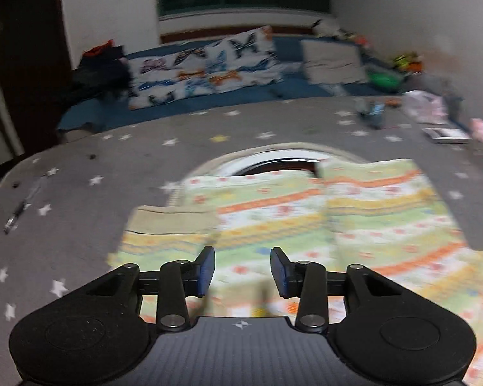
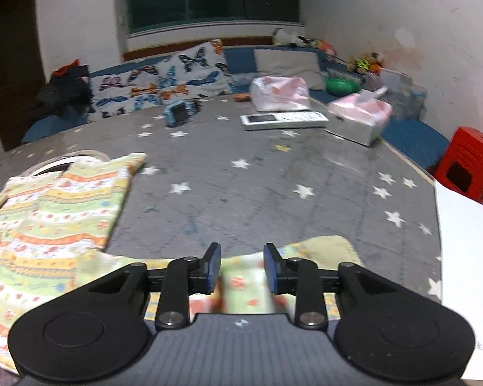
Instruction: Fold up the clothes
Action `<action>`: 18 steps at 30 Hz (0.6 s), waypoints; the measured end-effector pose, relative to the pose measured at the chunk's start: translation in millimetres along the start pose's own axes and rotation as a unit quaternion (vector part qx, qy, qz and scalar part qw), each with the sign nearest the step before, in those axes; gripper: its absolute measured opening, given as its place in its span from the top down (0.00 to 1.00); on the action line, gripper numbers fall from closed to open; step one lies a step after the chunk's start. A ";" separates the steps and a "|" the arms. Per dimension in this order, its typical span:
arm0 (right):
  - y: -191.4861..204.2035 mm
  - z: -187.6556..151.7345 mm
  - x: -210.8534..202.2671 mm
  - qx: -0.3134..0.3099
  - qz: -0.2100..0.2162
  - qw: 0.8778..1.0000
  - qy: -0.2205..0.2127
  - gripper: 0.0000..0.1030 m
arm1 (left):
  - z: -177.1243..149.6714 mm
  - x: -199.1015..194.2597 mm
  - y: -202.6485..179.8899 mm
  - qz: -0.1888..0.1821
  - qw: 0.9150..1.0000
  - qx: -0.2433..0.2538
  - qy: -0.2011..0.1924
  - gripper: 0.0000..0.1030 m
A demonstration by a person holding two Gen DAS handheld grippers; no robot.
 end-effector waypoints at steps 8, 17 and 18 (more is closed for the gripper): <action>38.6 2.9 -9.3 -0.044 0.031 0.999 -0.006 0.66 | 9.3 40.0 10.6 0.024 0.999 0.008 0.031 0.72; 58.3 3.4 -15.1 -0.060 0.047 0.997 -0.010 0.66 | -0.9 1.6 67.2 0.003 0.997 -0.076 -0.020 0.99; 59.9 2.8 -16.0 -0.061 0.048 0.997 -0.010 0.66 | -3.5 -6.9 76.2 0.000 0.995 -0.090 -0.030 0.99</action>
Point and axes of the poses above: each gripper's, at about its wrist camera, not at the fingertips, and x roughly the way its jaws point, y to its left, z to its top, the point moved 2 cm from there along x, roughly the way its jaws point, and after that the axes turned 14 degrees about y, right-handed, at the moved point
